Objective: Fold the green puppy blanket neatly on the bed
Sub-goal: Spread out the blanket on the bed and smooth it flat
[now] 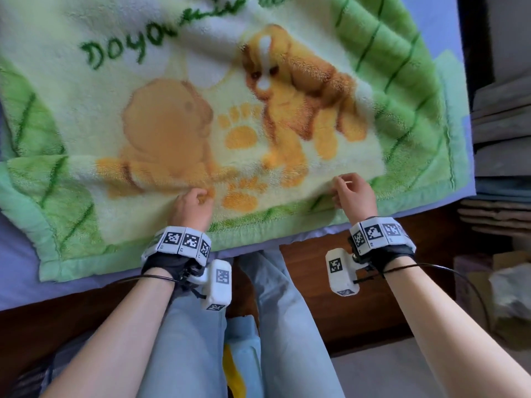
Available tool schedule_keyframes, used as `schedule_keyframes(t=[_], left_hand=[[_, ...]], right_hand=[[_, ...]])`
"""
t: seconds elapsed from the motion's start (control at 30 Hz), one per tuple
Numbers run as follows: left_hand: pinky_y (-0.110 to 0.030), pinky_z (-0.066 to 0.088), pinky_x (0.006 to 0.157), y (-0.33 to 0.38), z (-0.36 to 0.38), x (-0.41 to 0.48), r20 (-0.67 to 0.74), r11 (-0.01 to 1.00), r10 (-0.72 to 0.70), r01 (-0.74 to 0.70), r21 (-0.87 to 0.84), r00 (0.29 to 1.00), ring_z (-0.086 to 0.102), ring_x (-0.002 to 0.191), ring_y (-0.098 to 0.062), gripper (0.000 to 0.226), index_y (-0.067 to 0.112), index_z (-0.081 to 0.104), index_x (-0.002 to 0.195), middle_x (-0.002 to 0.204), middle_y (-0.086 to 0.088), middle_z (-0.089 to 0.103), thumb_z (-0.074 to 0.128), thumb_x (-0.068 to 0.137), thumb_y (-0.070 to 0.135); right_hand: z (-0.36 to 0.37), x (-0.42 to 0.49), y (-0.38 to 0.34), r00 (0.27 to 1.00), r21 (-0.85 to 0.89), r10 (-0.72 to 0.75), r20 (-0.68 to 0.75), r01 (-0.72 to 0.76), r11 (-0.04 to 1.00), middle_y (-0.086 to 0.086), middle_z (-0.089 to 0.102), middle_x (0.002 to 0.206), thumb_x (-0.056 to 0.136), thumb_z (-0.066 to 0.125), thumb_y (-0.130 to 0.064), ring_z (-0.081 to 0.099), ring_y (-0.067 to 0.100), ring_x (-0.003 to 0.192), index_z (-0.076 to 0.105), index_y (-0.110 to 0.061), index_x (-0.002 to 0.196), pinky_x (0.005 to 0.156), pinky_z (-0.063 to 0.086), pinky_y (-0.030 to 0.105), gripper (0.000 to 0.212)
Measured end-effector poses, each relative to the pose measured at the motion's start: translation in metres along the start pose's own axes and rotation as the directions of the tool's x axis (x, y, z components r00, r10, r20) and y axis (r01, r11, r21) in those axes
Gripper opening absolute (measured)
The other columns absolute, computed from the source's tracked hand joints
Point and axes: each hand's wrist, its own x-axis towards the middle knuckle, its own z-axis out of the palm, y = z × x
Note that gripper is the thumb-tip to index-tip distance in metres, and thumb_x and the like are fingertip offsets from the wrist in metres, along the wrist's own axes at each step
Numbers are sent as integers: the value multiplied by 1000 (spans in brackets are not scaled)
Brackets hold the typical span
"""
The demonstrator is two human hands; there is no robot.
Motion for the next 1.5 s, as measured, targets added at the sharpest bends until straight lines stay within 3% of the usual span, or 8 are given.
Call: schedule_keyframes(t=[0.1,0.2,0.4,0.6,0.73,1.0,1.3,1.5], left_hand=[[-21,33,50,10,-7,9,27,998,-35,34,45,999,50,61,-13,27,19,58,116,92,2,61,46,96,30],[-21,28,48,16,-11,10,51,994,-71,66,84,996,45,56,-10,27,16,58,113,72,7,52,45,96,33],[-22,25,52,20,-18,8,158,982,-15,-15,188,987,46,60,-14,33,24,46,71,67,4,47,37,97,43],[-31,52,64,48,-32,16,385,967,83,19,-253,919,60,71,-21,28,5,59,97,87,-8,63,43,97,28],[-25,43,48,76,-50,31,267,930,185,-80,-359,946,60,56,-19,22,12,57,79,73,-3,62,44,94,22],[-34,43,65,109,-79,79,124,912,131,-71,-404,984,50,66,-22,25,9,55,70,67,-5,53,44,89,21],[-30,41,61,139,-79,106,0,929,50,-46,-368,999,52,67,-24,19,17,59,89,70,-1,55,47,88,31],[-45,52,88,182,-71,113,20,901,-36,41,-432,999,59,100,-23,32,17,54,116,113,-3,60,48,91,36]], right_hand=[[-1,2,-2,995,-11,15,100,-14,1000,4,69,95,95,53,-31,65,16,75,58,-14,107,77,57,38,22],[4,4,-7,988,38,67,138,-73,997,4,67,93,94,54,-27,65,22,82,56,-11,108,82,56,43,22],[21,10,-35,991,178,16,130,-40,983,0,66,85,96,50,-22,61,10,68,58,-11,103,60,52,21,16],[25,20,-75,995,204,-23,92,3,979,-3,65,77,96,49,-21,61,14,69,58,-13,97,65,53,27,12],[29,30,-106,996,198,-34,84,17,980,2,67,77,96,49,-20,61,17,68,60,-11,94,69,53,34,15],[32,48,-137,995,213,-39,90,19,977,-4,67,72,96,49,-18,60,8,58,63,-15,91,50,48,16,15],[15,90,-161,988,147,-143,55,133,980,-3,67,72,96,49,-22,58,8,54,62,-12,94,49,43,18,17],[-27,136,-191,977,132,-212,-11,212,968,-1,67,85,92,51,-18,63,12,64,62,-18,95,59,51,22,12]])
